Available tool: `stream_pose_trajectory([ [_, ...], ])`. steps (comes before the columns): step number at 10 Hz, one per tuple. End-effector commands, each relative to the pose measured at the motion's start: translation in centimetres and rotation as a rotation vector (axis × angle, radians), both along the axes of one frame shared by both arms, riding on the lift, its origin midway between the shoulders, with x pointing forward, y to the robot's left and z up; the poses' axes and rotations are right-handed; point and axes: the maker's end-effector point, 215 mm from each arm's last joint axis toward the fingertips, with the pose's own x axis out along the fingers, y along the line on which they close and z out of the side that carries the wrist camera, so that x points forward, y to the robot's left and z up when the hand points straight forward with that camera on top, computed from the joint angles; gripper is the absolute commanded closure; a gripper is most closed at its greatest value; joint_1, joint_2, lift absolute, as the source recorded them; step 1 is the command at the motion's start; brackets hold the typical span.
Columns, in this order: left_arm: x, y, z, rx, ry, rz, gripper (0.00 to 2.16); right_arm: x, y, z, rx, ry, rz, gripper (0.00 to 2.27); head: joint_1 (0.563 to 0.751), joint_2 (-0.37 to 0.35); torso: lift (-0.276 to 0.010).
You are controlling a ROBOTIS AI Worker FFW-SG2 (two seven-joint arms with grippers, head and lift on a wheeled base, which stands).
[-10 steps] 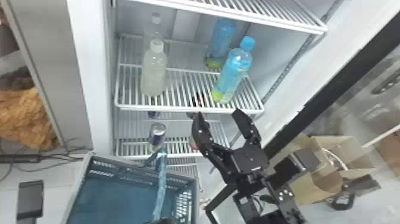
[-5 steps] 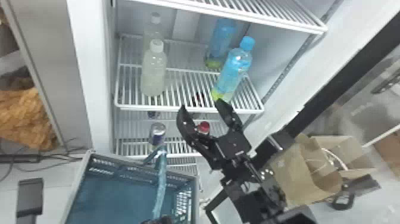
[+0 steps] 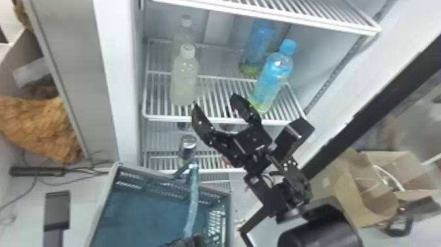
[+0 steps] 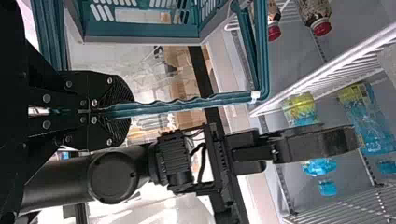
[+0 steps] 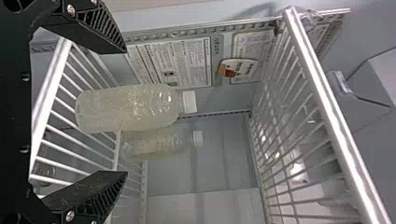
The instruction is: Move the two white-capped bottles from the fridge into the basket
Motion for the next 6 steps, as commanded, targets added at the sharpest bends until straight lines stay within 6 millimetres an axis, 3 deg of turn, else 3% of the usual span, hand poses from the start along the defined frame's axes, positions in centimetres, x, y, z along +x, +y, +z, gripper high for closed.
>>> stream_pose_trajectory([
  [1, 0.1, 0.0, 0.0, -0.001, 0.0, 0.004, 1.19, 1.0, 0.5, 0.3, -0.012, -0.011, 0.007, 0.11, 0.695, -0.261, 0.0],
  [6, 0.0, -0.1, 0.1, -0.005, 0.001, 0.001, 1.19, 4.3, 2.5, -0.7, -0.065, -0.011, 0.045, 0.1, 0.695, -0.218, 0.0],
])
